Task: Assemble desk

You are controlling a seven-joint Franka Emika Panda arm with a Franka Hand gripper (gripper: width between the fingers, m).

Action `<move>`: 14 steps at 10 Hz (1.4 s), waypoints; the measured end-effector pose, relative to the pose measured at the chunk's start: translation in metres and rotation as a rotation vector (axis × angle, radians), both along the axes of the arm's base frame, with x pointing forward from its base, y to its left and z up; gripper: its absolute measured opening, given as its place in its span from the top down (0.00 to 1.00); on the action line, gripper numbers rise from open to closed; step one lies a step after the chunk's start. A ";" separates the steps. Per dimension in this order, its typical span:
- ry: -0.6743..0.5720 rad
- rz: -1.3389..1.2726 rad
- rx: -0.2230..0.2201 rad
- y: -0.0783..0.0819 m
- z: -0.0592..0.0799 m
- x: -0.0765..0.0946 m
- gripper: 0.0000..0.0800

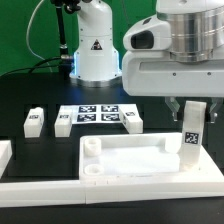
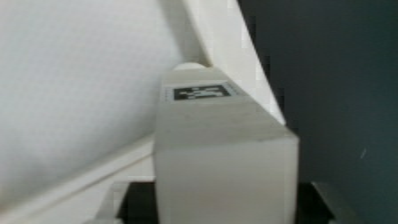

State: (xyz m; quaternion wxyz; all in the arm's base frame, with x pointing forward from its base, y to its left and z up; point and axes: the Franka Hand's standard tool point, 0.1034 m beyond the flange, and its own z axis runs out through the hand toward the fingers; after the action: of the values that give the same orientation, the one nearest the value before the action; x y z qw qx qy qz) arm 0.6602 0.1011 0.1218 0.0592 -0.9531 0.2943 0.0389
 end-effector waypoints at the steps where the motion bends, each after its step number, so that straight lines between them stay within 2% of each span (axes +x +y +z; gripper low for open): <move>1: -0.029 -0.127 -0.003 -0.001 0.000 -0.004 0.63; 3: 0.010 -0.510 0.036 -0.004 0.001 -0.008 0.63; 5: 0.045 -0.745 0.067 -0.008 0.000 -0.010 0.63; 6: 0.058 -0.807 0.066 -0.006 0.000 -0.011 0.63; 7: 0.058 -0.804 0.067 -0.005 0.000 -0.011 0.52; 8: 0.052 -0.765 0.068 -0.005 -0.001 -0.011 0.52; 9: 0.039 -0.672 0.061 -0.005 -0.001 -0.011 0.35; 10: 0.008 -0.407 0.062 -0.004 0.000 -0.009 0.22; 11: -0.015 -0.252 0.066 -0.002 0.001 -0.008 0.20; 14: -0.053 -0.012 0.068 -0.002 0.000 -0.011 0.19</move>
Offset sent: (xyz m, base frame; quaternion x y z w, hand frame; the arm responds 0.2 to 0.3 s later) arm 0.0119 0.0079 0.0062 0.1455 -0.0346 0.3299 0.9321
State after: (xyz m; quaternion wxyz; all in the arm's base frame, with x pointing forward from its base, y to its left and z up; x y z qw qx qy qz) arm 0.6496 0.0994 0.1216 0.0997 -0.9494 0.2969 0.0232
